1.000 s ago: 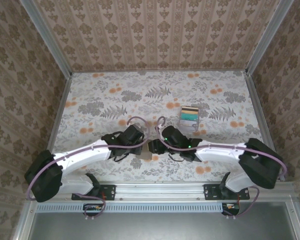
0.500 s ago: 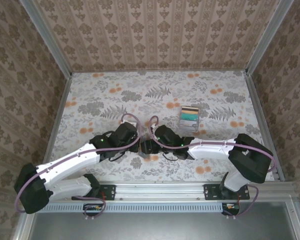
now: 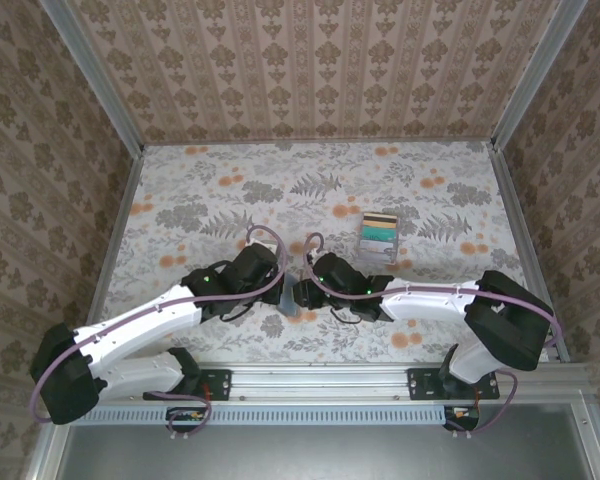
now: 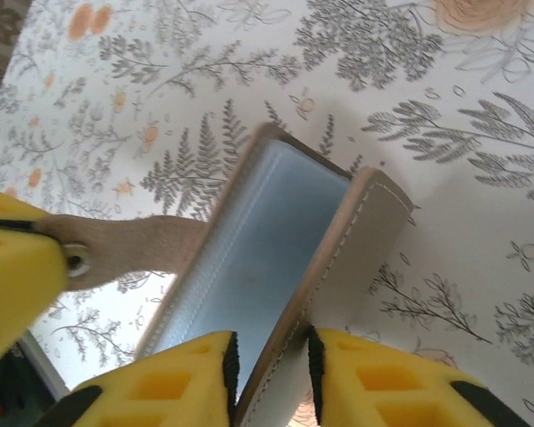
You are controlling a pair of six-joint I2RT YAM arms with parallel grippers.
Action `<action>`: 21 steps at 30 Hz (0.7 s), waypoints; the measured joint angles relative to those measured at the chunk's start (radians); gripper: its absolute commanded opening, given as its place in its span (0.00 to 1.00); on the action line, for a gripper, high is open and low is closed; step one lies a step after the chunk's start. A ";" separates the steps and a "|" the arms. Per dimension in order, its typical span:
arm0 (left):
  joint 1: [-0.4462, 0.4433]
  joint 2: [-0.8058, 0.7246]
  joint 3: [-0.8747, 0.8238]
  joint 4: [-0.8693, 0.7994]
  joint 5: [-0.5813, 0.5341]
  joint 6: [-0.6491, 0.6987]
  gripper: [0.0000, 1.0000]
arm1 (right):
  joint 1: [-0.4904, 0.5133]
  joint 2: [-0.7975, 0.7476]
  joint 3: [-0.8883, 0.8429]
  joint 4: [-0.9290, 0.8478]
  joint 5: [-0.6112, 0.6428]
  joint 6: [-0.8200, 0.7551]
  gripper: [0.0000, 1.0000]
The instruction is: Take the credit cards out of the card holder
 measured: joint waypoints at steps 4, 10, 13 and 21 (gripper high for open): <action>0.001 -0.001 -0.002 -0.002 -0.009 0.000 0.00 | -0.001 0.000 -0.005 -0.015 0.027 0.016 0.15; 0.037 -0.010 -0.063 0.003 -0.014 -0.001 0.00 | -0.008 -0.002 -0.034 -0.027 0.059 0.023 0.00; 0.078 -0.010 -0.113 0.010 -0.011 -0.004 0.06 | -0.011 -0.017 -0.058 -0.029 0.069 0.025 0.00; 0.147 -0.011 -0.187 0.014 0.004 -0.011 0.56 | -0.014 -0.037 -0.148 0.001 0.096 0.080 0.00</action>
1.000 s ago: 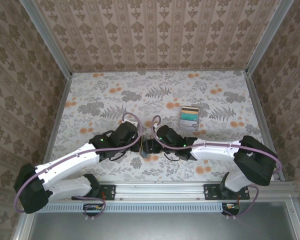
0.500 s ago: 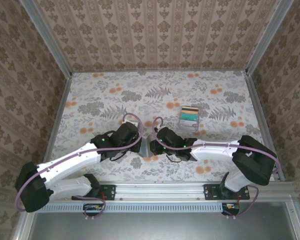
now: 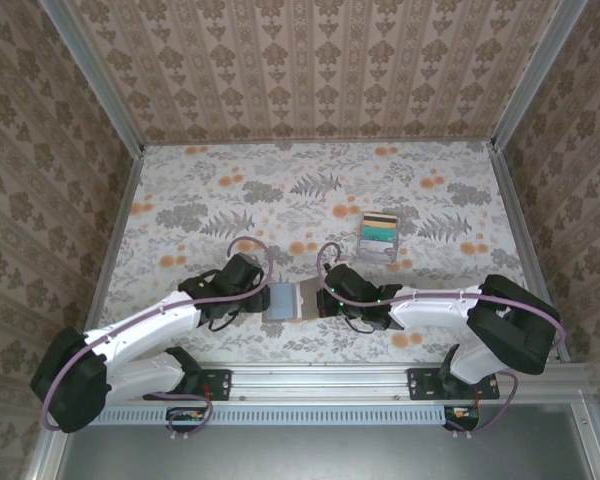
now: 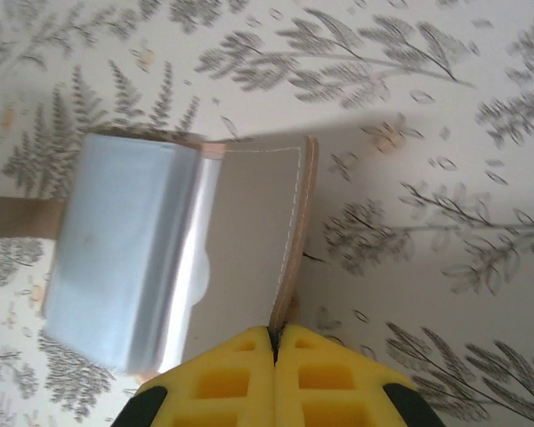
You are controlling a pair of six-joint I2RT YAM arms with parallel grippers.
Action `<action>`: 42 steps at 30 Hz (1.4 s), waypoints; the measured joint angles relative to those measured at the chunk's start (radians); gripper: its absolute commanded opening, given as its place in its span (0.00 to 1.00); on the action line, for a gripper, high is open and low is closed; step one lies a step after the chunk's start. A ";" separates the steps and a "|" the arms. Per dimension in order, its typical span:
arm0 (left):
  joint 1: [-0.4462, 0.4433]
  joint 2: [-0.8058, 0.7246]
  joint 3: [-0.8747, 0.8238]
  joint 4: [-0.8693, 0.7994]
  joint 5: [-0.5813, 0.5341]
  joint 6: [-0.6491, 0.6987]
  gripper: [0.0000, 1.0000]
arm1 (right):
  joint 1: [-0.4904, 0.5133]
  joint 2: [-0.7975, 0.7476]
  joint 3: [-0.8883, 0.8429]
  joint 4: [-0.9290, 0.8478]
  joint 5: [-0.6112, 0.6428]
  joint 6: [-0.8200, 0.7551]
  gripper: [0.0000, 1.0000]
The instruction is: Take the credit cards out of the card holder
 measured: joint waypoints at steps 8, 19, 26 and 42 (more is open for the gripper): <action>-0.011 -0.083 0.000 0.043 0.063 0.003 0.71 | 0.007 0.020 -0.073 0.096 0.022 0.091 0.00; -0.145 -0.038 0.003 0.128 0.079 -0.104 0.59 | 0.024 0.020 -0.075 0.118 0.048 0.121 0.00; -0.147 0.008 -0.050 0.175 0.079 -0.185 0.56 | 0.026 0.020 -0.081 0.132 0.052 0.123 0.00; -0.148 0.113 -0.062 0.251 0.096 -0.232 0.54 | 0.031 0.020 -0.084 0.140 0.056 0.123 0.00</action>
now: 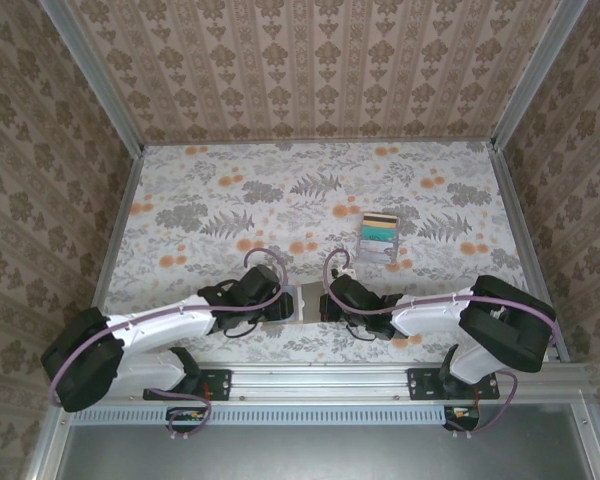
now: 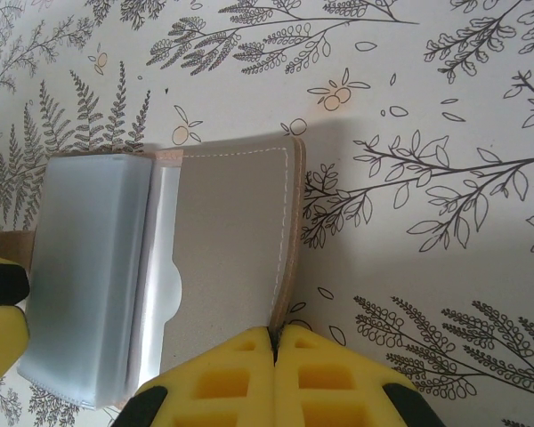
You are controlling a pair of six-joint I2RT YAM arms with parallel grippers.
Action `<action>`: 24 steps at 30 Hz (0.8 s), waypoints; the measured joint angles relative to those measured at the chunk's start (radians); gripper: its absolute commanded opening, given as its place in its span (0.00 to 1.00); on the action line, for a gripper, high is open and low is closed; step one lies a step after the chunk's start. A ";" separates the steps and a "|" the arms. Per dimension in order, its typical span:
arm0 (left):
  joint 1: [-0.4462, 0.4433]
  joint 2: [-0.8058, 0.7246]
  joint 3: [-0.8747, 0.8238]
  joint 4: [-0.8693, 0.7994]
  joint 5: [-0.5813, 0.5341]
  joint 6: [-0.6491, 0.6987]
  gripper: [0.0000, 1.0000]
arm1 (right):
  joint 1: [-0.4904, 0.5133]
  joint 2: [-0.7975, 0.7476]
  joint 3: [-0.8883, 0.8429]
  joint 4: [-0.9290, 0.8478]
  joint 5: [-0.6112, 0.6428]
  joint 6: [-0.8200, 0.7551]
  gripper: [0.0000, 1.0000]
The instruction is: Take the credit cards out of the card holder
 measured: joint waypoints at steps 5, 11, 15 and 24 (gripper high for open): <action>0.000 0.022 0.000 0.030 0.012 0.000 0.54 | 0.000 0.002 0.000 0.000 0.000 0.000 0.00; -0.007 0.029 -0.009 0.088 0.040 0.000 0.56 | 0.003 0.011 0.000 0.002 0.006 0.000 0.00; -0.019 0.045 -0.010 0.135 0.055 -0.001 0.58 | 0.006 0.016 0.000 0.008 0.008 0.001 0.00; -0.055 0.109 0.010 0.214 0.079 0.000 0.59 | 0.008 0.024 0.000 0.022 0.011 0.004 0.00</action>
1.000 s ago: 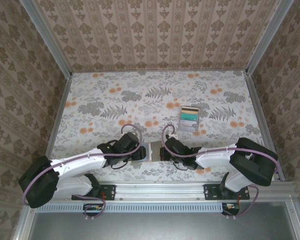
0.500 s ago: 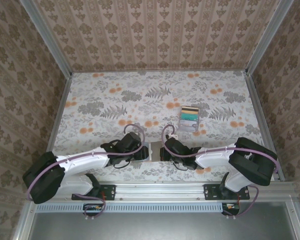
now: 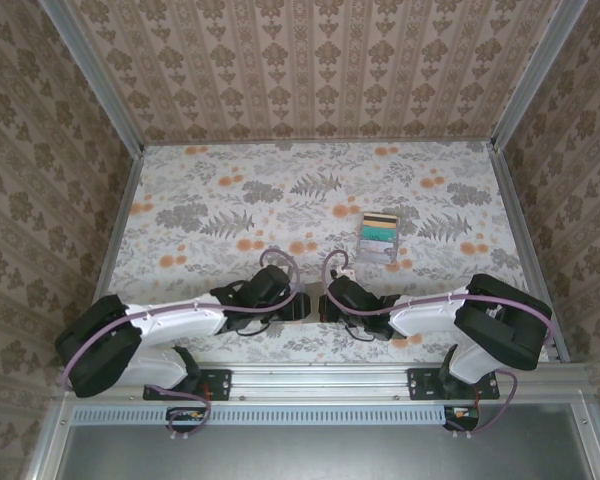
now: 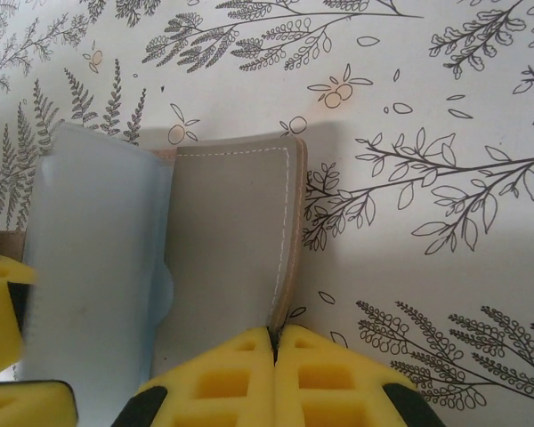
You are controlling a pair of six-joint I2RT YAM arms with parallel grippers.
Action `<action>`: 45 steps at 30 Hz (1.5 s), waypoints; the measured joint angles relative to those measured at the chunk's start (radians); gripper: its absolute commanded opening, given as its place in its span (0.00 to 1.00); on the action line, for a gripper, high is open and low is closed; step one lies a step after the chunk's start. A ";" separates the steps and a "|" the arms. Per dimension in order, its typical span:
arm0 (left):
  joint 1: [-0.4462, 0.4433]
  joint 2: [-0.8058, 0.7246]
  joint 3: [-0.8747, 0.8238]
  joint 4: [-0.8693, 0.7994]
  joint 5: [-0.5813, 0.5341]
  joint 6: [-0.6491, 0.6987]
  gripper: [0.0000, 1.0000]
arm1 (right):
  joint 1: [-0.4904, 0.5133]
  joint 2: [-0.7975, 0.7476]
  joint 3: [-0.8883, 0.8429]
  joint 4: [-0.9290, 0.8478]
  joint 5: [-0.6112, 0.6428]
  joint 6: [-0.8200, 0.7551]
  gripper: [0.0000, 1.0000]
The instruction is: Take the credit cards out of the card holder
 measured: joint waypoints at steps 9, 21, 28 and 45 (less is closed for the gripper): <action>-0.024 0.013 0.032 0.034 0.014 0.008 0.59 | 0.000 0.000 0.000 0.000 0.003 0.000 0.00; 0.024 -0.260 0.008 -0.131 -0.098 0.011 0.59 | 0.002 0.000 0.000 0.000 0.006 0.011 0.00; 0.057 -0.277 -0.082 -0.208 -0.117 -0.003 0.59 | 0.002 0.000 0.000 0.000 0.006 0.014 0.00; 0.058 -0.202 -0.087 -0.153 -0.082 -0.005 0.59 | 0.002 0.001 0.000 0.000 0.006 0.014 0.00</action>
